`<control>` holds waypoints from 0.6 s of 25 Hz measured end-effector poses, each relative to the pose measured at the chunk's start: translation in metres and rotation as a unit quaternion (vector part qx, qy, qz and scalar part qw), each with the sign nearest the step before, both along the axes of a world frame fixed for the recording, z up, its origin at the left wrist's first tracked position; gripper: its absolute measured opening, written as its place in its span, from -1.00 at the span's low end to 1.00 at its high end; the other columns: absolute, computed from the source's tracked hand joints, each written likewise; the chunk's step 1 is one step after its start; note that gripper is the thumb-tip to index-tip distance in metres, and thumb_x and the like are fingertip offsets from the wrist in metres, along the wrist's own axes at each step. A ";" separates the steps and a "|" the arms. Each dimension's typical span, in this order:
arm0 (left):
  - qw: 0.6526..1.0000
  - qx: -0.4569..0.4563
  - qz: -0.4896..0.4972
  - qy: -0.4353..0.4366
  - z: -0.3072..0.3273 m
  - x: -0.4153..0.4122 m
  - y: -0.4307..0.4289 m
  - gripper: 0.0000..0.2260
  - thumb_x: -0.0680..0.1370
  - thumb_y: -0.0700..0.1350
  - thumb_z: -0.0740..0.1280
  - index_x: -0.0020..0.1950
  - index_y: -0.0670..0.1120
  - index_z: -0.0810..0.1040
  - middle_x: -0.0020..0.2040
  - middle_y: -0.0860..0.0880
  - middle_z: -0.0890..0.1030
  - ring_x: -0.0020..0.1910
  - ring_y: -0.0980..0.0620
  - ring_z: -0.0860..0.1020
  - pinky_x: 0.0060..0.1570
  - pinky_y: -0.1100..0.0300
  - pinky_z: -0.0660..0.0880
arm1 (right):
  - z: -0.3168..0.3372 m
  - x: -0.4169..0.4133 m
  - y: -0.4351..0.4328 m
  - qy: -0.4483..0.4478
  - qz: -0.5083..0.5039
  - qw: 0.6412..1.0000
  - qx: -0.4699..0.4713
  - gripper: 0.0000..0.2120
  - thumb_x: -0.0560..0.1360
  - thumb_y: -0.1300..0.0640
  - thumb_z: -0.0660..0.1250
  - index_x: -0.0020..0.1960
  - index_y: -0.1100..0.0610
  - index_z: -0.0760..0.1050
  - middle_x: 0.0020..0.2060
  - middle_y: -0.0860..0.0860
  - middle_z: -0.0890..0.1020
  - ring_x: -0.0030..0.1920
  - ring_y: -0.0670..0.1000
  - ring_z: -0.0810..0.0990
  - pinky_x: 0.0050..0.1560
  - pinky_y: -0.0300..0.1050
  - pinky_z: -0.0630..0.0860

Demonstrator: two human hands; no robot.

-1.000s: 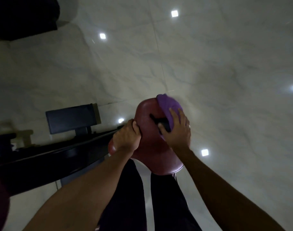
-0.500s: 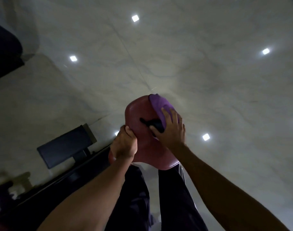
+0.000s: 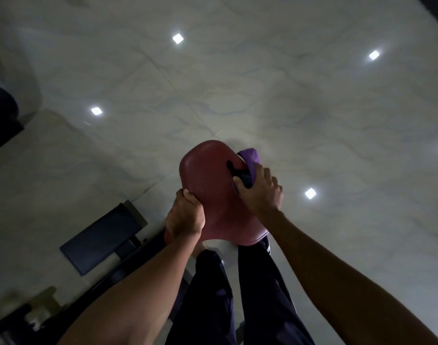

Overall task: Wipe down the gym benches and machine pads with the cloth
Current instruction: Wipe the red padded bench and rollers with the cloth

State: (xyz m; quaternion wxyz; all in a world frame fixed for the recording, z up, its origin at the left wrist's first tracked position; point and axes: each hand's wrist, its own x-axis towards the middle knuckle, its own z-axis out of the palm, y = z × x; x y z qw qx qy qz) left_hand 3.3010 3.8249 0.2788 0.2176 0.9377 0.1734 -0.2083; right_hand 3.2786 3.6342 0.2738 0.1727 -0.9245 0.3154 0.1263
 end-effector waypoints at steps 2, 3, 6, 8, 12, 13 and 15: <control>1.000 -0.006 -0.007 0.008 -0.001 0.000 0.002 -0.60 0.70 0.05 -0.08 0.26 -0.06 0.48 0.07 -0.16 0.65 0.01 -0.27 0.61 -0.02 -0.05 0.45 | -0.002 0.014 0.026 -0.012 0.032 0.999 -0.028 -0.28 0.53 -0.35 0.20 0.57 -0.01 0.25 0.49 0.12 0.38 0.48 0.28 0.34 0.42 0.32 0.27; 1.000 -0.005 -0.011 0.011 0.000 0.001 0.003 -0.60 0.70 0.05 -0.08 0.27 -0.07 0.47 0.09 -0.17 0.64 0.02 -0.29 0.61 0.00 -0.06 0.45 | -0.001 0.015 0.039 -0.022 0.050 0.998 -0.028 -0.29 0.56 -0.32 0.19 0.61 -0.03 0.20 0.57 0.11 0.27 0.56 0.29 0.20 0.50 0.38 0.11; 0.999 -0.015 -0.026 0.027 0.002 0.001 0.007 -0.61 0.71 0.05 -0.07 0.32 -0.08 0.44 0.15 -0.21 0.62 0.10 -0.32 0.58 0.08 -0.10 0.44 | 0.001 -0.025 0.062 -0.057 0.158 0.986 0.002 -0.35 0.60 -0.31 0.15 0.63 -0.13 0.15 0.64 0.01 0.12 0.63 0.22 -0.03 0.55 0.40 -0.15; 0.997 -0.047 -0.043 0.031 0.002 0.000 0.012 -0.59 0.72 0.08 -0.08 0.32 -0.09 0.43 0.17 -0.21 0.61 0.13 -0.31 0.58 0.10 -0.10 0.44 | 0.000 -0.071 0.062 -0.096 0.244 0.965 0.001 -0.34 0.57 -0.33 0.20 0.60 -0.12 0.24 0.62 0.01 0.21 0.64 0.17 0.01 0.52 0.46 0.04; 0.991 -0.103 -0.081 0.010 0.000 -0.007 0.026 -0.61 0.71 0.09 -0.03 0.31 -0.10 0.43 0.16 -0.19 0.62 0.11 -0.30 0.59 0.06 -0.10 0.47 | -0.002 -0.097 0.040 -0.114 0.178 0.977 -0.025 -0.30 0.49 -0.34 0.28 0.56 -0.11 0.33 0.58 0.02 0.30 0.61 0.21 0.10 0.51 0.39 0.12; 0.990 -0.111 -0.090 0.007 0.001 -0.009 0.028 -0.61 0.71 0.09 -0.03 0.33 -0.09 0.43 0.17 -0.17 0.61 0.11 -0.29 0.59 0.06 -0.09 0.48 | 0.002 -0.084 0.045 -0.104 0.100 0.989 -0.027 -0.30 0.48 -0.33 0.26 0.57 -0.12 0.31 0.58 0.03 0.29 0.61 0.23 0.09 0.53 0.39 0.07; 0.988 -0.116 -0.098 0.004 0.004 -0.011 0.033 -0.60 0.70 0.10 -0.04 0.38 -0.06 0.41 0.20 -0.15 0.60 0.12 -0.25 0.60 0.08 -0.09 0.50 | 0.007 -0.052 0.072 -0.062 -0.014 0.998 -0.005 -0.28 0.49 -0.32 0.22 0.60 -0.11 0.24 0.62 0.07 0.20 0.62 0.27 0.01 0.54 0.43 -0.11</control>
